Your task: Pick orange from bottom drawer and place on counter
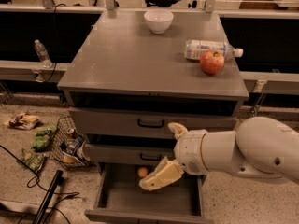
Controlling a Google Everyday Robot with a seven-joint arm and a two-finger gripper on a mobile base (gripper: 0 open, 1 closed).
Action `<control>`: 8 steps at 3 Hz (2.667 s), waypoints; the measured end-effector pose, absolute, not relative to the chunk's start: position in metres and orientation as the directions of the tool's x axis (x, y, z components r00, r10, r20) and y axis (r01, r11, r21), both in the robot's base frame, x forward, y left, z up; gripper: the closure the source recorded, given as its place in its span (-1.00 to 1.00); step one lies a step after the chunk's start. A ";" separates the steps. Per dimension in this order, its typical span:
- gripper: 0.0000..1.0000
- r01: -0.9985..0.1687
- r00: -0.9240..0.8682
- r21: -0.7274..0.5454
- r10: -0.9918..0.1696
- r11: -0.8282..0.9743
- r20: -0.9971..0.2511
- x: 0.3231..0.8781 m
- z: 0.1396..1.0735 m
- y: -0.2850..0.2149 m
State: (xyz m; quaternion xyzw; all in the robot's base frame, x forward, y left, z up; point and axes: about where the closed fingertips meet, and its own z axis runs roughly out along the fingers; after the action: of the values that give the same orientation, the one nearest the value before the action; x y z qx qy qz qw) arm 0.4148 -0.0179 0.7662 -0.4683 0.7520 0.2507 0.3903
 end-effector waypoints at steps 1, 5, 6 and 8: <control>-1.00 -0.889 -0.275 0.020 -0.497 0.458 -0.823 0.417 0.756 -0.020; -1.00 -0.906 -0.287 0.069 -0.486 0.419 -0.825 0.452 0.559 -0.123; -1.00 -0.896 -0.333 0.115 -0.479 0.428 -0.812 0.463 0.522 -0.120; -1.00 -0.881 -0.339 0.105 -0.463 0.460 -0.819 0.470 0.513 -0.114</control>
Offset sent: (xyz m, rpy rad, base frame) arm 0.0214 -0.1053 -0.1403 0.0134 -0.0053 -0.0965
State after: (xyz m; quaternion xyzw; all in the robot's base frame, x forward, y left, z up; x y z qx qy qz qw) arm 0.4705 -0.1137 0.5130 -0.4371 0.7687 0.2807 0.3731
